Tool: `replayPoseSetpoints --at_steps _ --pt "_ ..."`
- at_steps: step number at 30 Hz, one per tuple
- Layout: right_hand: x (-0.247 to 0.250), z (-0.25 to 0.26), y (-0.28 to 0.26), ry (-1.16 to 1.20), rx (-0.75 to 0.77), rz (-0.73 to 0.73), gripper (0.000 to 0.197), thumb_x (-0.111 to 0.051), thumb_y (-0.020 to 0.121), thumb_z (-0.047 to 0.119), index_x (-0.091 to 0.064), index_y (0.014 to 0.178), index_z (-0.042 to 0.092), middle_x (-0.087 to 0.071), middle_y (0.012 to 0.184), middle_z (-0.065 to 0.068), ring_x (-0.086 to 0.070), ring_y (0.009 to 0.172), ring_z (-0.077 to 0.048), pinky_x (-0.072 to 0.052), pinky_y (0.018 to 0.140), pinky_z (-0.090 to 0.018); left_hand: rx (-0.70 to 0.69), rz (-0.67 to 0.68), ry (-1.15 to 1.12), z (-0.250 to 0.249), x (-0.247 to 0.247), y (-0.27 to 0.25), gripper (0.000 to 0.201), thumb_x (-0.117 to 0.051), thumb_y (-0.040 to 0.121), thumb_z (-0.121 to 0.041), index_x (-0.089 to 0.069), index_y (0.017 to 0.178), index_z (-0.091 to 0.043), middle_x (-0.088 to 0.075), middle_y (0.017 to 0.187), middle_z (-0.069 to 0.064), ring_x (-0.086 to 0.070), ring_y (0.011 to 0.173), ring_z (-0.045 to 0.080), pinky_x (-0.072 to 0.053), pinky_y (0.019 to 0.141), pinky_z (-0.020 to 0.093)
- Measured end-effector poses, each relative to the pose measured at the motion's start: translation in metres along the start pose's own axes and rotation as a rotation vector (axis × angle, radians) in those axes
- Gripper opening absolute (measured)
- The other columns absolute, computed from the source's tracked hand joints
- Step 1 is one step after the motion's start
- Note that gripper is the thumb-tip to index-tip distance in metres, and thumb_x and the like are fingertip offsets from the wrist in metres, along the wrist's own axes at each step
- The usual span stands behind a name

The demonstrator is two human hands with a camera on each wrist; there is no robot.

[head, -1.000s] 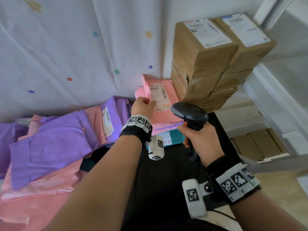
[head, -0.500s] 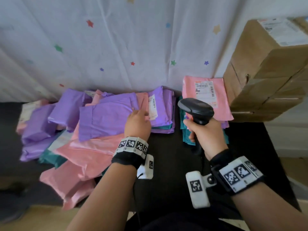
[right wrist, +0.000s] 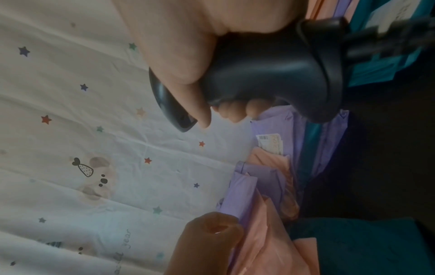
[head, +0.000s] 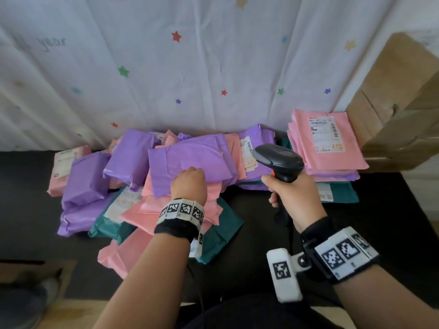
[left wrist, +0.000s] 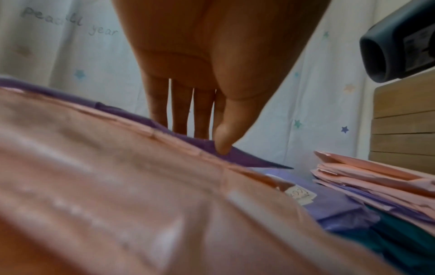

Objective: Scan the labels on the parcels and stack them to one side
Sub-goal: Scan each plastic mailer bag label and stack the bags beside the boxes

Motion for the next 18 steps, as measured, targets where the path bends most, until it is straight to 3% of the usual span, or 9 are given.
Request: replayPoseSetpoints --at_steps 4,7,11,14,16,18 --pt "-0.001 0.004 -0.003 -0.023 0.026 -0.032 0.012 -0.077 0.079 0.013 -0.065 0.079 0.011 -0.059 0.049 0.005 -0.055 0.043 -0.012 -0.046 0.044 -0.026 -0.071 -0.175 -0.057 -0.007 0.020 0.003 0.019 -0.044 0.091 -0.007 -0.058 0.104 -0.010 -0.063 0.102 0.011 -0.059 0.095 0.031 -0.042 0.075 0.036" --pt "0.004 0.010 -0.002 -0.034 0.057 -0.064 0.012 -0.077 0.079 0.010 -0.065 0.081 0.010 -0.060 0.047 0.005 -0.055 0.041 -0.010 -0.046 0.043 -0.022 -0.106 -0.356 -0.145 -0.019 0.051 0.001 0.015 -0.046 0.091 -0.005 -0.058 0.101 -0.007 -0.066 0.087 0.015 -0.062 0.082 0.034 -0.034 0.063 0.036" --pt "0.015 0.029 0.001 -0.009 0.110 -0.104 0.008 -0.073 0.079 0.005 -0.066 0.079 0.010 -0.061 0.050 0.000 -0.057 0.043 -0.011 -0.049 0.045 -0.023 -0.178 -0.553 -0.412 -0.041 0.097 -0.011 0.016 -0.048 0.095 -0.012 -0.062 0.101 -0.008 -0.068 0.084 0.015 -0.060 0.078 0.035 -0.035 0.062 0.035" --pt "0.029 0.049 0.003 0.003 0.184 -0.152 0.017 -0.074 0.080 0.004 -0.068 0.073 0.018 -0.067 0.057 -0.001 -0.064 0.052 -0.013 -0.054 0.051 -0.026 -0.175 -0.560 -0.618 -0.057 0.116 -0.016 0.015 -0.049 0.096 -0.016 -0.062 0.104 -0.012 -0.069 0.086 0.006 -0.062 0.081 0.029 -0.045 0.068 0.034" --pt "0.040 0.064 0.005 -0.055 0.260 -0.190 0.011 -0.075 0.079 0.007 -0.069 0.073 0.014 -0.070 0.064 -0.004 -0.067 0.061 -0.018 -0.055 0.060 -0.030 -0.175 -0.527 -0.698 -0.067 0.122 -0.016 0.015 -0.050 0.096 -0.016 -0.062 0.104 -0.013 -0.067 0.085 0.002 -0.062 0.082 0.025 -0.044 0.069 0.029" --pt "0.051 0.078 0.006 -0.137 0.322 -0.218 0.010 -0.077 0.079 0.012 -0.067 0.077 0.013 -0.069 0.068 0.000 -0.065 0.067 -0.006 -0.049 0.066 -0.022 -0.203 -0.477 -0.690 -0.078 0.123 -0.015 0.014 -0.051 0.095 -0.016 -0.062 0.103 -0.013 -0.067 0.085 0.001 -0.063 0.082 0.024 -0.040 0.068 0.026"
Point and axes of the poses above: each hand's wrist, its own y-axis towards the middle knuckle, its own x-axis out of the back of the hand, z = x × y, the point moved 4 cm from there along y, towards the middle knuckle
